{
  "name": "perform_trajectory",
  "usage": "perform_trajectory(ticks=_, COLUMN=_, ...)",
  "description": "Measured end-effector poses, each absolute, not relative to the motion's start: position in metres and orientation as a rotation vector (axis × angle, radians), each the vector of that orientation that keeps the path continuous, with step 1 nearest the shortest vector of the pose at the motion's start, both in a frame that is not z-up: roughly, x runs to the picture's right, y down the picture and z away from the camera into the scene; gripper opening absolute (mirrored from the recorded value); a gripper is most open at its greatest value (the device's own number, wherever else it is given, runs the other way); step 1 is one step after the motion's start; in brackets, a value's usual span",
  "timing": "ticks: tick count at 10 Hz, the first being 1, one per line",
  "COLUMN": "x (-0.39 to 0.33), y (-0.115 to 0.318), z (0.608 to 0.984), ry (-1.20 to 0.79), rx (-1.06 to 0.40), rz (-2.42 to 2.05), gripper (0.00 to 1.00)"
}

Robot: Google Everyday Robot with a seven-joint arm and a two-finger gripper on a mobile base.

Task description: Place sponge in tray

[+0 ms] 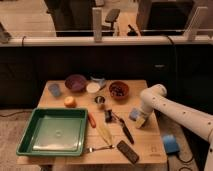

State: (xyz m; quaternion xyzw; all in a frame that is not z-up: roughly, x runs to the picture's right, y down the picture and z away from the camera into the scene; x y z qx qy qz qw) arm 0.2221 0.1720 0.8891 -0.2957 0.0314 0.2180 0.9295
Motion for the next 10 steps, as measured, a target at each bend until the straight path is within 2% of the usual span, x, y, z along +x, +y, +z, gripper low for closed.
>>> perform_trajectory(ticks=1, x=0.2231, y=0.1710, z=0.8893, ry=0.064, rx=-0.603, rz=0.450, gripper=0.45)
perform_trajectory(ticks=3, x=0.2233, y=0.1704, z=0.8888, ry=0.063, rx=-0.603, rz=0.452, gripper=0.28)
perform_trajectory(ticks=5, x=0.2226, y=0.1679, z=0.8853, ry=0.063, rx=-0.603, rz=0.451, gripper=0.06)
perform_trajectory(ticks=7, x=0.2239, y=0.1683, z=0.8837, ry=0.066, rx=-0.606, rz=0.449, gripper=0.00)
perform_trajectory(ticks=10, x=0.2256, y=0.1672, z=0.8821, ry=0.071, rx=-0.599, rz=0.440, gripper=0.00)
